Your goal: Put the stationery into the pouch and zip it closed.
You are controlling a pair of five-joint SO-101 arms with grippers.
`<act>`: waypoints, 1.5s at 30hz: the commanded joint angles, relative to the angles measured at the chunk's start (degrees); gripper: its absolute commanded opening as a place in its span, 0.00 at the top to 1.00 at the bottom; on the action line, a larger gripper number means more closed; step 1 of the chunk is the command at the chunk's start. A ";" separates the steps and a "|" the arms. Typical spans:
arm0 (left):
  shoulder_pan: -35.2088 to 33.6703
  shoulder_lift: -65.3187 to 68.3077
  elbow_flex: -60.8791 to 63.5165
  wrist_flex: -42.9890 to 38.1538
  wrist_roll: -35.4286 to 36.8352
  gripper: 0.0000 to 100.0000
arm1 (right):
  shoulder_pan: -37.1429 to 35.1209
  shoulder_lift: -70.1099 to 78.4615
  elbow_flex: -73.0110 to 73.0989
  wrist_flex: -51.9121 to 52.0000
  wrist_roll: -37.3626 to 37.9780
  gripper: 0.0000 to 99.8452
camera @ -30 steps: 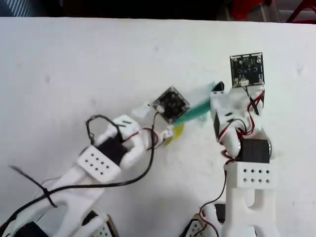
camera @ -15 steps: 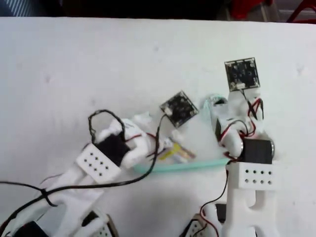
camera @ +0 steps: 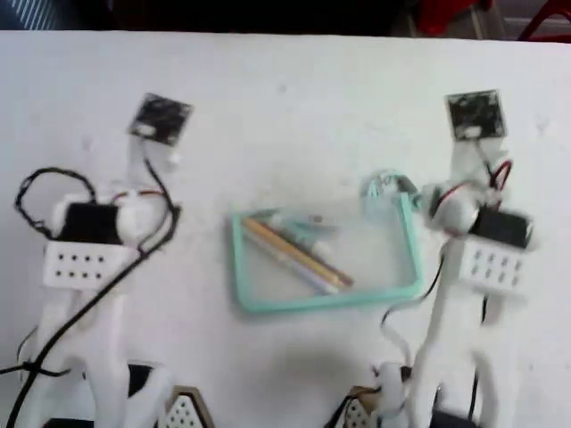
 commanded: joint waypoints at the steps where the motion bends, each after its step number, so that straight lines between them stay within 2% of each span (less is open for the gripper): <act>1: -3.65 -0.48 0.79 0.18 3.08 0.98 | 5.14 12.44 -9.76 1.71 1.14 0.98; 5: -3.12 -0.48 6.24 -5.36 7.38 0.98 | 6.46 23.16 -14.33 2.51 5.89 0.98; 11: 1.36 -0.48 13.63 -10.55 7.38 0.98 | 6.29 31.43 -12.92 2.07 13.54 0.98; 14: 1.80 -0.13 16.97 -14.95 6.33 0.98 | 5.14 34.15 -11.34 0.66 14.86 0.98; 17: 1.63 -0.04 20.04 -19.69 3.87 0.98 | 4.35 36.09 -8.53 -3.65 14.95 0.98; 23: 1.89 -0.04 22.33 -22.33 3.96 0.98 | 1.71 37.93 -6.24 -5.58 14.51 0.98; 31: 1.89 -0.13 23.12 -22.95 5.98 0.98 | -8.04 37.32 0.53 -5.23 14.07 0.98; 36: 1.89 -0.31 23.12 -22.95 5.98 0.98 | -12.35 37.32 -0.44 -6.90 7.38 0.98; 45: 1.80 -0.40 23.21 -22.95 5.98 0.98 | -19.82 37.32 0.62 -4.70 3.96 0.98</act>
